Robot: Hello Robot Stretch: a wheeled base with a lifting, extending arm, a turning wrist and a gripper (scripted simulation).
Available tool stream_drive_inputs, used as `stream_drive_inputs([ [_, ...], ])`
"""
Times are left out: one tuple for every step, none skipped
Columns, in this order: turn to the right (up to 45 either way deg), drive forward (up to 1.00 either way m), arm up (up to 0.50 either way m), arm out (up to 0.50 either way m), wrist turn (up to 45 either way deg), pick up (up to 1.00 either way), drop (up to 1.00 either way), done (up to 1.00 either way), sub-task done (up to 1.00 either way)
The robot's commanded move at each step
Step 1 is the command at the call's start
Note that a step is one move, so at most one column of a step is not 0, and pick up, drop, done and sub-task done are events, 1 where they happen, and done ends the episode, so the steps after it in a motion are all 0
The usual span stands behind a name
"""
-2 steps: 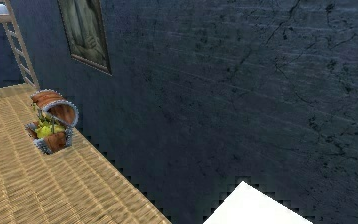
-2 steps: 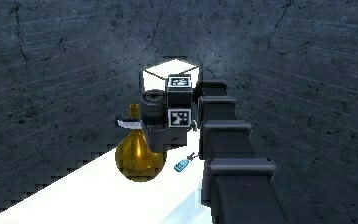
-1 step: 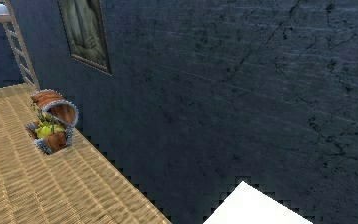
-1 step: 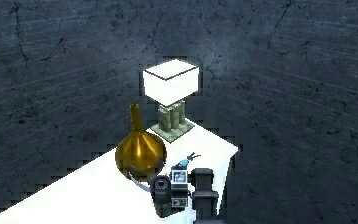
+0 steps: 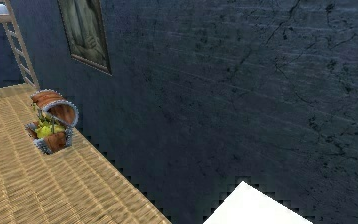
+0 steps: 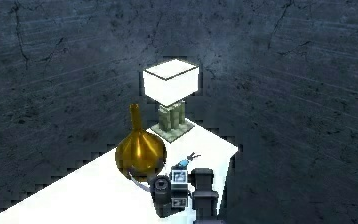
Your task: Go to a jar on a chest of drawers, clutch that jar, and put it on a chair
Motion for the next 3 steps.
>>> stream_drive_inputs([
  [0.0, 0.0, 0.1, 0.0, 0.0, 0.0, 0.0, 0.0, 0.0],
  [0.0, 0.0, 0.1, 0.0, 0.0, 0.0, 0.0, 0.0, 0.0],
  [0.0, 0.0, 0.0, 0.0, -45.0, 0.0, 0.0, 0.0, 0.0],
])
